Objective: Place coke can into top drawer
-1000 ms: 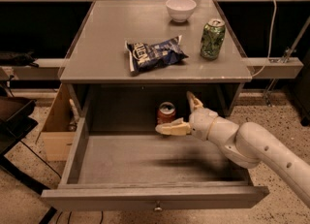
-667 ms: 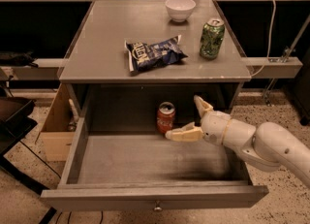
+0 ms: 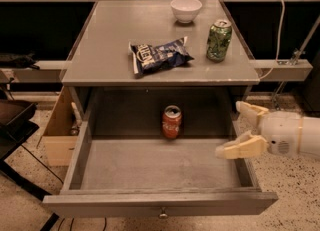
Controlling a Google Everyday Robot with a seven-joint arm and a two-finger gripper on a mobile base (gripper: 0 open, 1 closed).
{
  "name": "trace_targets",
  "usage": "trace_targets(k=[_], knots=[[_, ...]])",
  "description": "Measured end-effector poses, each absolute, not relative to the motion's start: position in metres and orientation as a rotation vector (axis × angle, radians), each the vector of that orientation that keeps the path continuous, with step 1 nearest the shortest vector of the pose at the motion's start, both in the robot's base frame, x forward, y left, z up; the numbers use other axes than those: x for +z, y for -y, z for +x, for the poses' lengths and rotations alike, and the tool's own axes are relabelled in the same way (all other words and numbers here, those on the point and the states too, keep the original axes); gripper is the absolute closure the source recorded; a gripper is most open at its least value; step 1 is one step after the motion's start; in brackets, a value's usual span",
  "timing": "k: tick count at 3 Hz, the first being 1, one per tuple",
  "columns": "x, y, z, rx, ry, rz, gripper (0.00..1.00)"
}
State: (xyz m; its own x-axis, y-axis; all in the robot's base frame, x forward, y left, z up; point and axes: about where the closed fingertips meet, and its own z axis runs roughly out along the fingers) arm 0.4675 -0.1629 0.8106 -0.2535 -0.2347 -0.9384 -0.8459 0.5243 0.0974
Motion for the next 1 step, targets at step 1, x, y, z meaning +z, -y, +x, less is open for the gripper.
trace_targets(k=[1], knots=[[0.8137,0.1513,0.4489,0.829,-1.763,-0.970,0.00]])
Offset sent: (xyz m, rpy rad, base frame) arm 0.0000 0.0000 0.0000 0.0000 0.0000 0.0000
